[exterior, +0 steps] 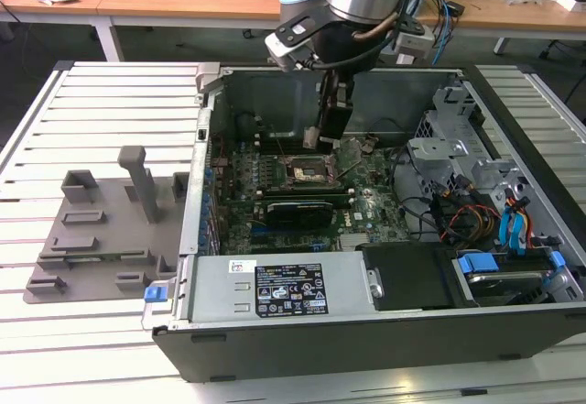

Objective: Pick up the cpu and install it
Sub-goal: 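Place the cpu into insertion slot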

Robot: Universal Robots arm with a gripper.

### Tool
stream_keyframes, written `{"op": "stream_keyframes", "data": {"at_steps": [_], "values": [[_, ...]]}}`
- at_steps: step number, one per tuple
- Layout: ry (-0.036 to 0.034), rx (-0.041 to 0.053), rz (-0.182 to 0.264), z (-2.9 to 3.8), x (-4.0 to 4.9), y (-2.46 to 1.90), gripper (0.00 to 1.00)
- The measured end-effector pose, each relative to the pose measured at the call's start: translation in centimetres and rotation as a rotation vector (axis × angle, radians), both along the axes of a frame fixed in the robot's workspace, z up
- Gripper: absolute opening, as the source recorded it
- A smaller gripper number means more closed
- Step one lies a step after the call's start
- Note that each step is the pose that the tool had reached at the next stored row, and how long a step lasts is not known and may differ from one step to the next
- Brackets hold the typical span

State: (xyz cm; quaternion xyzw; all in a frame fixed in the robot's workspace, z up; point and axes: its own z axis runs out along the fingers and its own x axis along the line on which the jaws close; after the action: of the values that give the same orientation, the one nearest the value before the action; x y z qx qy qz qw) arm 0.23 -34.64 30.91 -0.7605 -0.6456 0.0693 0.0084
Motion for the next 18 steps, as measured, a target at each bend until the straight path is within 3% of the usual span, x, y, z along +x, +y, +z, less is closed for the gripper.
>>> {"op": "stream_keyframes", "data": {"at_steps": [18], "values": [[0.0000, -0.0100, -0.187, -0.04, 0.00, 0.00, 0.55]]}}
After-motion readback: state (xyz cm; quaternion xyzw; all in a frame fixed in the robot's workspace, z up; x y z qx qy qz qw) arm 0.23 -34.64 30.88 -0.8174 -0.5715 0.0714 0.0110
